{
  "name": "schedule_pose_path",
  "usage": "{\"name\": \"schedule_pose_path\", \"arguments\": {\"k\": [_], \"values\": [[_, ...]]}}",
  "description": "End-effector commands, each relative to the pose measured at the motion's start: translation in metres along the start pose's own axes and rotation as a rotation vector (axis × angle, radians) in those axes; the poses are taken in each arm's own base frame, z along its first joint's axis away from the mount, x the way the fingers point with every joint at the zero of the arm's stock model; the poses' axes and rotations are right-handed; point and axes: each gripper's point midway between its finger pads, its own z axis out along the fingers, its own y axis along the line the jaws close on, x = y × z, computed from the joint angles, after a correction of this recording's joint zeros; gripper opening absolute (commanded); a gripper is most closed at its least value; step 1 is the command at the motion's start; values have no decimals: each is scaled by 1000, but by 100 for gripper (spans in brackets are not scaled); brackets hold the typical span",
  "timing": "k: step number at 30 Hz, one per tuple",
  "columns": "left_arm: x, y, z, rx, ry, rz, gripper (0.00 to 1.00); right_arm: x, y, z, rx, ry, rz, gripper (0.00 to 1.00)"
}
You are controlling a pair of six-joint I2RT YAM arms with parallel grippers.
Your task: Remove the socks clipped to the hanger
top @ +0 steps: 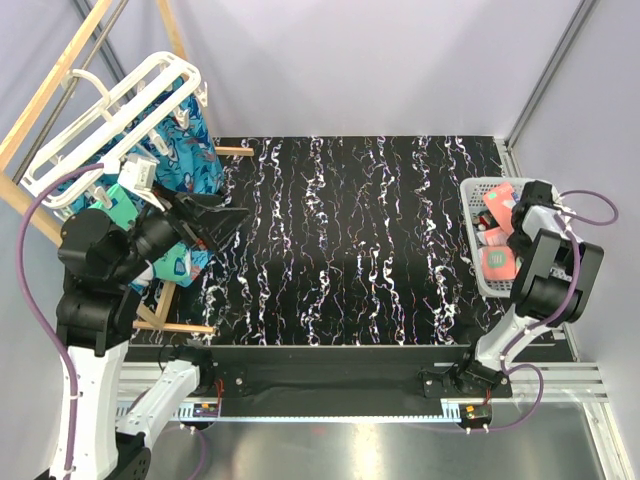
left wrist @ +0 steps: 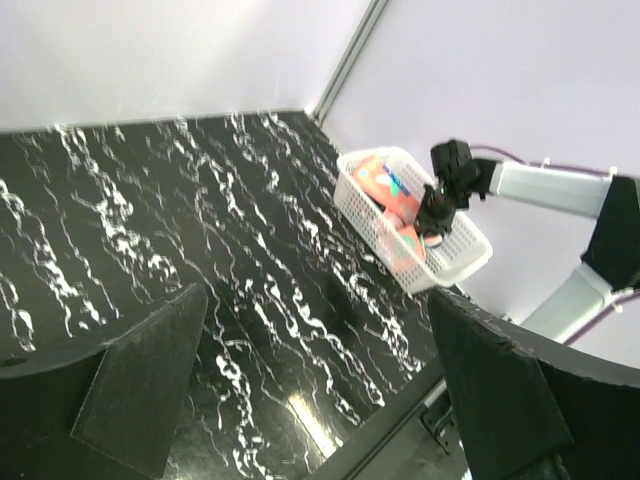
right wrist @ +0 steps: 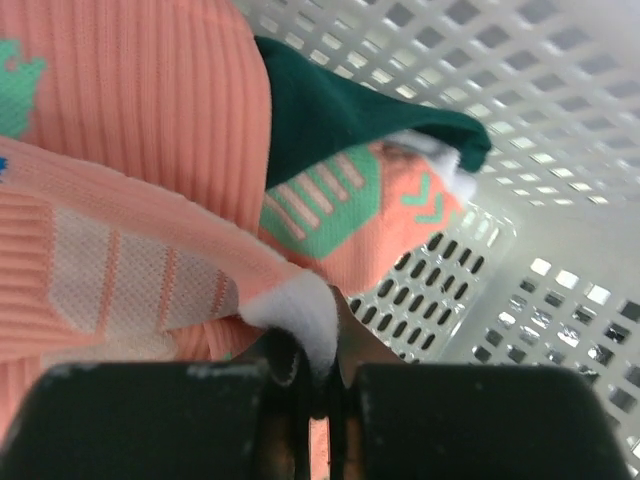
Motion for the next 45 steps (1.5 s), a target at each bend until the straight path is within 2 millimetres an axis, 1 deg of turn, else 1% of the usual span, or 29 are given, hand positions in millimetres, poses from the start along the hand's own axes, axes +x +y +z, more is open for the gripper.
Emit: {"name": "schedule_pose_path", "arguments": {"k": [1,2,3,5,6,8,10,12,15,17,18,19,20,21,23,24,26,27,30,31,32,33,34,35,37,38,40,41,45], "values": [[-25,-12,-8,4,-68,54,99,-34,-9,-30,-20,-138,133,0],[-26,-11,-8,-7,-73,53,99,-33,-11,-33,-24,-137,124,3],[-26,-9,-8,-13,-75,52,99,-36,-9,-41,-54,-139,124,22],[-26,-6,-8,-31,-74,50,99,-40,1,-60,-156,-134,106,38],[-27,-7,-9,-35,-75,53,99,-41,6,-67,-203,-133,98,50],[-24,6,-6,-98,-40,44,99,-45,14,-86,-293,-148,95,59],[-30,14,-10,-169,-31,46,99,-51,24,-116,-399,-185,81,70],[-33,24,-6,-221,-5,53,99,-60,30,-146,-455,-233,61,76],[-44,35,-8,-306,8,71,99,-60,65,-207,-623,-331,-22,84],[-55,40,-13,-371,2,77,99,-36,104,-261,-830,-381,-130,87],[-60,43,-17,-406,-10,79,99,-38,121,-287,-924,-449,-136,86],[-62,52,-24,-473,-14,79,99,-27,136,-306,-991,-482,-183,85],[-70,50,-31,-496,-40,89,99,8,162,-336,-1105,-483,-284,85],[-73,54,-36,-528,-50,93,99,14,176,-358,-1186,-523,-306,85],[-77,62,-51,-615,-71,111,99,48,202,-383,-1308,-501,-384,85],[-78,65,-56,-641,-76,115,99,72,214,-416,-1428,-519,-423,85],[-78,73,-68,-713,-72,128,99,103,231,-444,-1552,-533,-486,85],[-79,74,-72,-732,-74,132,99,130,236,-479,-1670,-559,-521,85],[-75,75,-79,-751,-55,150,99,186,252,-528,-1858,-609,-677,84],[-73,71,-79,-727,-46,151,99,221,250,-550,-1930,-618,-766,85],[-72,69,-81,-718,-44,160,99,241,262,-563,-1974,-609,-817,84],[-70,68,-81,-714,-41,159,98,257,266,-573,-2002,-605,-849,84],[-65,72,-85,-740,-31,156,96,284,264,-588,-2043,-600,-897,84],[-62,78,-89,-775,-32,142,95,301,275,-597,-2065,-593,-922,84],[-49,101,-103,-909,-8,124,93,326,279,-612,-2123,-590,-959,84],[-46,107,-107,-951,-6,122,93,350,280,-623,-2187,-566,-1001,84],[-41,117,-116,-1020,4,127,92,366,282,-639,-2266,-595,-1007,84],[-41,116,-118,-1020,-3,128,92,386,284,-646,-2314,-590,-1036,84],[-53,103,-122,-976,-88,118,90,422,299,-662,-2379,-653,-1079,83]]}}
